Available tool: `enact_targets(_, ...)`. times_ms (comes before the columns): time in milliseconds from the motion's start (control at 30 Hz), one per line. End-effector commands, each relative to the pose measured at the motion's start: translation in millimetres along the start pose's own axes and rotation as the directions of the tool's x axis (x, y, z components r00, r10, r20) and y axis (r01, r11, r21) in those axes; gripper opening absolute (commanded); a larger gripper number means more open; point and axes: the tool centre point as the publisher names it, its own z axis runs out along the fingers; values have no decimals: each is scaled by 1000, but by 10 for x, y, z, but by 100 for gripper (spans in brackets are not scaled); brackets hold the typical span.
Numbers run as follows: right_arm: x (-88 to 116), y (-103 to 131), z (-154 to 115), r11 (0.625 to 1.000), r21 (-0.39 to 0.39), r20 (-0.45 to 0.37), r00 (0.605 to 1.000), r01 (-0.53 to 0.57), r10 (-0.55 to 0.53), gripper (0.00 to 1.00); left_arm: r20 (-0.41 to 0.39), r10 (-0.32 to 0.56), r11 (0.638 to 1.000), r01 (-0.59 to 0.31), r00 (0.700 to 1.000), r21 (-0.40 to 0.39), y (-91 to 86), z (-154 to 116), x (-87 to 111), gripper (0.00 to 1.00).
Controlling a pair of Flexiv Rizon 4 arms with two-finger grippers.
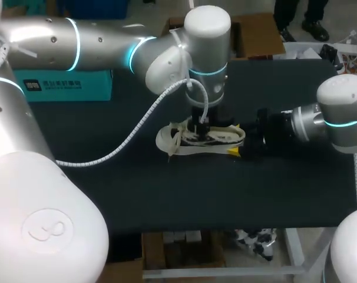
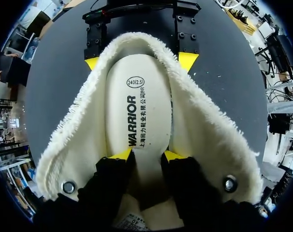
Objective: Open the shoe tongue, take the insole out of the shoe, put the insole back into the shoe, and pack the shoe into the shoebox
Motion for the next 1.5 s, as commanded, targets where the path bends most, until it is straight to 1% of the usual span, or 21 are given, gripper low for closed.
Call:
enact_targets(33,23,-61,23,1000,-4,-6,1000,2,-2,0,18,-7,1000,7,1000,-17,-34,793,-313,21)
enact_targets(67,23,-61,23,1000,-4,-6,1000,2,-2,0,21,-3,1000,3,1000,-15,-40,798,-339,7)
enact_targets(100,23,-61,23,1000,-4,-6,1000,2,-2,0,25,-1,1000,1,1000,-17,-51,798,-358,0)
enact_targets(167,23,-61,23,1000,-4,-6,1000,2,-2,0,28,4,1000,-4,1000,-16,-68,774,-391,0)
enact_targets(233,23,-61,23,1000,-4,-6,1000,2,-2,0,37,16,1000,-16,999,-11,-89,686,-406,0)
enact_targets(367,23,-61,23,1000,-4,-6,1000,2,-2,0,47,41,999,-42,998,22,-124,405,-378,0)
enact_targets(467,23,-61,23,1000,-4,-6,1000,2,-2,0,58,55,997,-58,997,54,-150,145,-342,0)
enact_targets(600,23,-61,23,1000,-4,-6,1000,2,-2,0,52,70,989,-76,996,127,-138,-183,-287,0)
enact_targets(800,23,-61,23,1000,-4,-6,1000,2,-2,0,45,81,976,-88,996,200,-136,-527,-249,0)
enact_targets(1033,23,-61,23,1000,-4,-6,1000,2,-2,0,9,108,962,-107,994,252,-147,-671,-215,0)
enact_targets(1133,23,-61,23,1000,-4,-6,1000,2,-2,0,-8,119,961,-113,993,253,-175,-664,-200,0)
enact_targets(1333,23,-61,23,1000,-4,-6,1000,2,-2,0,-33,149,957,-136,988,254,-289,-611,-148,0)
enact_targets(1367,23,-61,23,1000,-4,-6,1000,2,-2,0,-32,152,957,-139,988,254,-312,-621,-129,11)
enact_targets(1400,23,-61,23,1000,-4,-6,1000,2,-2,0,-29,157,956,-145,987,253,-336,-630,-106,32)
enact_targets(1433,23,-61,23,1000,-4,-6,1000,2,-2,0,-26,165,955,-153,986,254,-358,-644,-80,38)
enact_targets(1500,23,-61,23,1000,-4,-6,1000,2,-2,0,-18,176,952,-166,984,256,-399,-672,-36,47)
